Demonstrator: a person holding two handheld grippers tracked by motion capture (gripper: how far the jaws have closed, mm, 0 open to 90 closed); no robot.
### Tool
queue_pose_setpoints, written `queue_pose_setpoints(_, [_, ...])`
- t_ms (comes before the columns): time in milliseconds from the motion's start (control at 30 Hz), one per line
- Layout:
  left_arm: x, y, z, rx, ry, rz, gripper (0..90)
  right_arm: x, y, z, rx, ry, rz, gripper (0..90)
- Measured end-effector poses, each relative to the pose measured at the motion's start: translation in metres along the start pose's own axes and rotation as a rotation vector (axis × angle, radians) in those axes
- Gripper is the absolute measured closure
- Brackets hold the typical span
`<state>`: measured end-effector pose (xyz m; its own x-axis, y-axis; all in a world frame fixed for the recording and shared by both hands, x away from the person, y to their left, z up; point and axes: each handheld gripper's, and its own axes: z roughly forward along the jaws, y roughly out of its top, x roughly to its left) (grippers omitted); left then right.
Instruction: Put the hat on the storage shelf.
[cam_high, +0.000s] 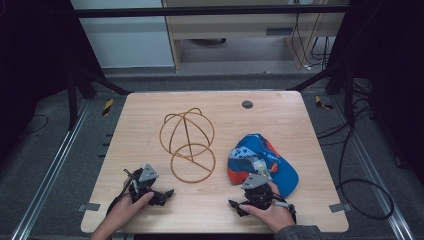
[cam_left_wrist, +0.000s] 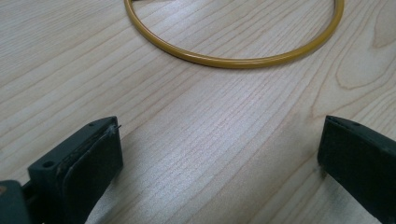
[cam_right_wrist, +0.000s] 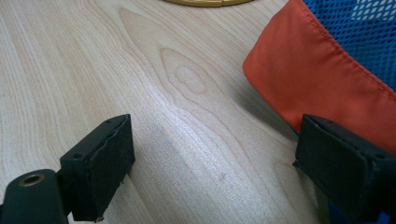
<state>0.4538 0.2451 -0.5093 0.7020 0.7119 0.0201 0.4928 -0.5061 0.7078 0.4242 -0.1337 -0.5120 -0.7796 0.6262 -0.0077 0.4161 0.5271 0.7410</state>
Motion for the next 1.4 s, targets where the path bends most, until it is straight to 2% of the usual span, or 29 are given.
queue_pose_setpoints(200, [0.0,0.0,0.0,0.0,0.002,-0.003,0.0,-0.001,0.0,-0.001,0.003,0.002,0.009,13.1])
queue_pose_setpoints(233, [0.0,0.0,0.0,0.0,0.003,-0.002,0.0,-0.002,0.003,-0.007,0.014,0.0,0.031,13.0])
queue_pose_setpoints(300, [0.0,0.0,0.0,0.0,0.002,-0.003,0.0,-0.002,0.004,-0.009,0.006,0.0,0.032,13.8])
queue_pose_setpoints(400, [0.0,0.0,0.0,-0.001,0.003,-0.004,0.0,-0.007,0.01,-0.026,-0.006,-0.032,0.023,17.1])
queue_pose_setpoints(433, [0.0,0.0,0.0,0.0,0.002,-0.004,0.0,-0.013,0.016,-0.042,-0.004,-0.066,0.019,18.7])
queue_pose_setpoints(467, [0.0,0.0,0.0,0.0,0.002,-0.004,0.0,-0.013,0.016,-0.042,-0.004,-0.066,0.019,18.7])
queue_pose_setpoints(500, [0.0,0.0,0.0,0.0,0.002,-0.004,0.0,-0.02,0.021,-0.057,0.001,-0.089,0.012,19.8])
queue_pose_setpoints(567, [0.0,0.0,0.0,0.0,0.003,-0.004,0.0,-0.023,0.022,-0.063,0.005,-0.099,0.011,20.0])
queue_pose_setpoints(633, [-0.001,0.0,0.0,0.0,0.003,-0.004,0.0,-0.032,0.026,-0.075,0.039,-0.125,0.006,21.1])
queue_pose_setpoints(700, [-0.001,0.0,0.0,0.0,0.003,-0.004,0.0,-0.05,0.033,-0.092,0.087,-0.158,0.018,23.0])
queue_pose_setpoints(733, [-0.001,0.0,0.0,0.0,0.003,-0.004,0.0,-0.05,0.033,-0.092,0.087,-0.158,0.018,23.0])
queue_pose_setpoints(767, [-0.001,0.0,0.0,0.0,0.002,-0.003,0.0,-0.063,0.04,-0.102,0.116,-0.167,0.04,24.1])
queue_pose_setpoints(833, [-0.001,0.0,0.0,0.0,0.002,-0.003,0.0,-0.071,0.046,-0.107,0.153,-0.172,0.048,24.0])
queue_pose_setpoints(967, [-0.001,0.0,0.0,0.0,0.002,-0.003,0.0,-0.085,0.058,-0.111,0.195,-0.164,0.043,25.7])
queue_pose_setpoints(1067, [0.0,0.0,0.0,0.0,0.002,-0.003,0.0,-0.091,0.064,-0.11,0.204,-0.151,0.043,26.2])
queue_pose_setpoints(1233, [0.0,0.0,0.0,0.001,0.001,-0.003,0.0,-0.104,0.079,-0.102,0.256,-0.116,0.053,25.5])
queue_pose_setpoints(1400, [-0.001,0.0,0.0,0.0,0.002,-0.003,0.0,-0.107,0.087,-0.093,0.29,-0.093,0.057,22.8])
